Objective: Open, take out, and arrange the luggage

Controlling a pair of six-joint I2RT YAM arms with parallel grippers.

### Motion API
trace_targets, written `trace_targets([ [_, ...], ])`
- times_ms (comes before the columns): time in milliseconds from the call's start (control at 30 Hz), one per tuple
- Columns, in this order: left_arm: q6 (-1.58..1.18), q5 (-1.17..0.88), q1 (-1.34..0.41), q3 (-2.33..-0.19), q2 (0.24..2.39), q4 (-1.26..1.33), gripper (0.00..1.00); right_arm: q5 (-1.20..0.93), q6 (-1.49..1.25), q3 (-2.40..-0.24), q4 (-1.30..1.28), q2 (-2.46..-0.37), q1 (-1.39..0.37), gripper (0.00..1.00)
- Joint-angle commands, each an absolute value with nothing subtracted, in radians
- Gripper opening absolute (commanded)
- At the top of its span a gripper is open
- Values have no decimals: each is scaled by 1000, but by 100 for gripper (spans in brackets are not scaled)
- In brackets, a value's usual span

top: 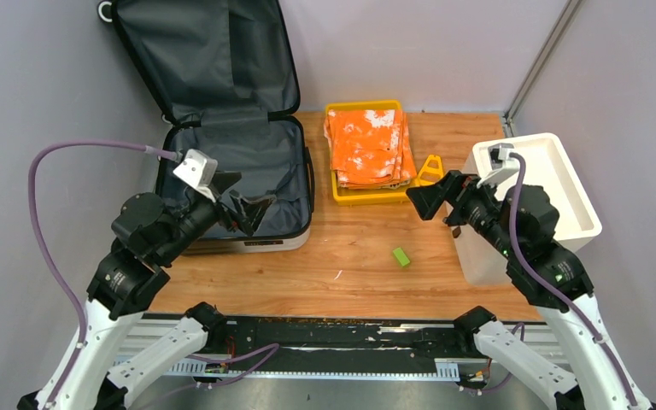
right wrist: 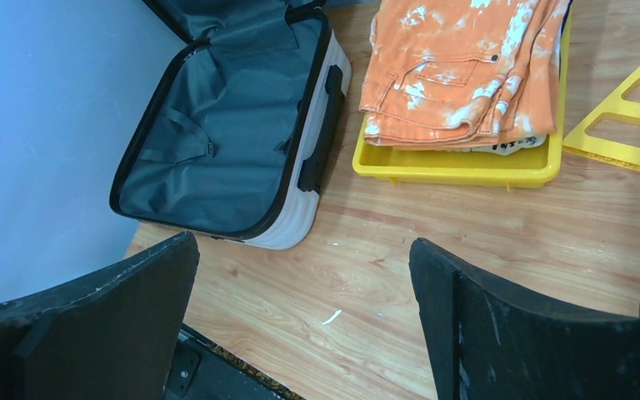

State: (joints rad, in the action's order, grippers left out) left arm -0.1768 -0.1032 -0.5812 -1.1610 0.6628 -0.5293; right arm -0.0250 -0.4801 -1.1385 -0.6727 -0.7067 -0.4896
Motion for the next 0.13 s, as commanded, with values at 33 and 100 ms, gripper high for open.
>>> trace_targets([
  [33, -174, -104, -584, -1171, 664, -520, 100, -1, -534, -1150, -621, -686, -488, 100],
  [100, -171, -105, -584, -1170, 663, -525, 100, 0, -544, -1147, -622, -681, -489, 100],
])
